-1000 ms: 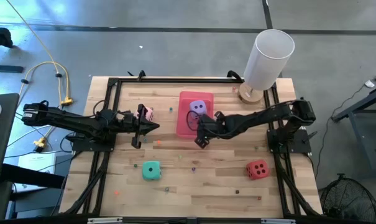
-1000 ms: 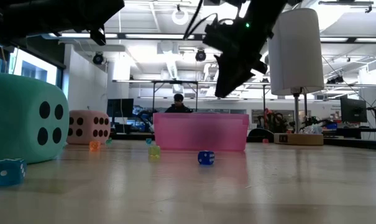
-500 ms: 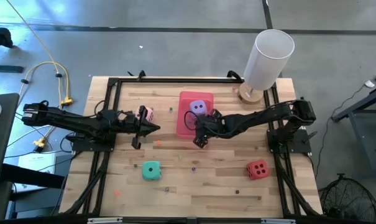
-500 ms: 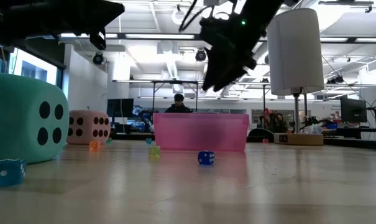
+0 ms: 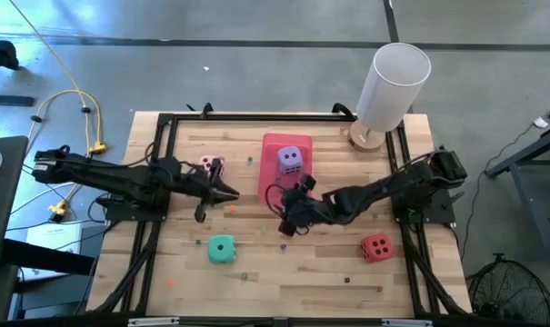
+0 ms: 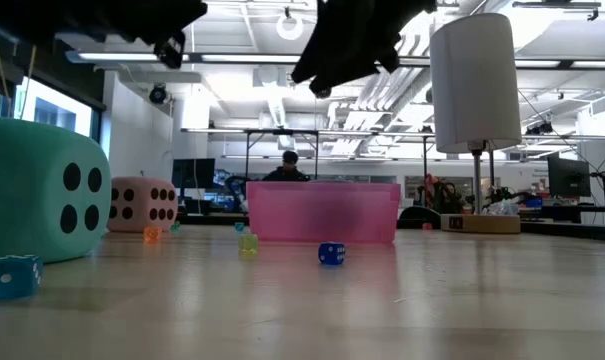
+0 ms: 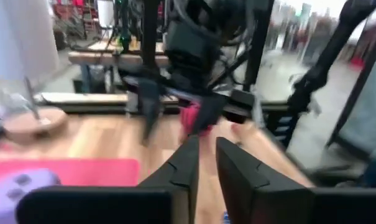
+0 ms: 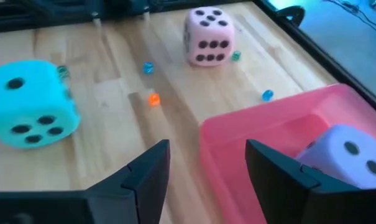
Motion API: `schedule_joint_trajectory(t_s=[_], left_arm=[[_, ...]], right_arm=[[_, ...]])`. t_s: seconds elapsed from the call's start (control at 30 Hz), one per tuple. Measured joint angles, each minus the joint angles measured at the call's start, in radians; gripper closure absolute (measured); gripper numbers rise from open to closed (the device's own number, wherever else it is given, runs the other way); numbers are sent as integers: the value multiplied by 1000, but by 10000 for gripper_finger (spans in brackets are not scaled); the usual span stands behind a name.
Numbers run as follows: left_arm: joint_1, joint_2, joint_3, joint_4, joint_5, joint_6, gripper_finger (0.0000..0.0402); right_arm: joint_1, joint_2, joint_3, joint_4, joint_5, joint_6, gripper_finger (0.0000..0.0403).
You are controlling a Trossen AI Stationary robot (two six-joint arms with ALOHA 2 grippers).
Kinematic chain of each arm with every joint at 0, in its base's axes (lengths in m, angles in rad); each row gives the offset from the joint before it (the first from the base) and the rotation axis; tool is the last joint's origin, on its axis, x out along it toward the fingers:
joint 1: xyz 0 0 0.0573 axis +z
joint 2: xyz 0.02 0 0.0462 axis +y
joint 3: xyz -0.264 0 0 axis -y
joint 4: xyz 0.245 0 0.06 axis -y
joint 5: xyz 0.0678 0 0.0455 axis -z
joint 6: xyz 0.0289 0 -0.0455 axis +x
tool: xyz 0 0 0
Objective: Pick & Place Dice
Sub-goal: Put the large pink die into the red bin
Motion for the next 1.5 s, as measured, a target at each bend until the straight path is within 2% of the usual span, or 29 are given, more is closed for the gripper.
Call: schedule_joint_trajectory(t_s=[0.13, 0.27, 0.53, 0.63, 0.8, 1.1, 1.2, 1.37, 1.43, 1.5], left_arm=[[1, 12, 47, -36, -93, 88, 316], [1, 21, 51, -42, -135, 114, 293], [1, 51, 51, -40, -135, 124, 283], [1, 65, 51, -40, -131, 112, 283], [1, 75, 51, -12, -140, 208, 283], [-8, 68, 51, -48, -94, 174, 277], [-8, 69, 51, -57, -95, 172, 246], [-22, 69, 51, -84, -101, 179, 144], [-37, 69, 51, -92, -138, 196, 97], [-61, 67, 51, -94, -227, 204, 53]], right_arm=[[45, 0, 0, -2, 26, 66, 211], [91, 1, 0, 1, 38, 117, 219], [152, 1, 0, 2, 126, 121, 227], [165, 1, 0, 14, 129, 93, 227], [175, 1, 0, 29, 134, 61, 228], [173, 1, 0, 36, 137, 40, 229], [173, 1, 0, 38, 137, 37, 229], [173, 2, 0, 38, 136, 38, 229], [173, 2, 0, 38, 127, 38, 229], [173, 2, 0, 38, 126, 39, 229]])
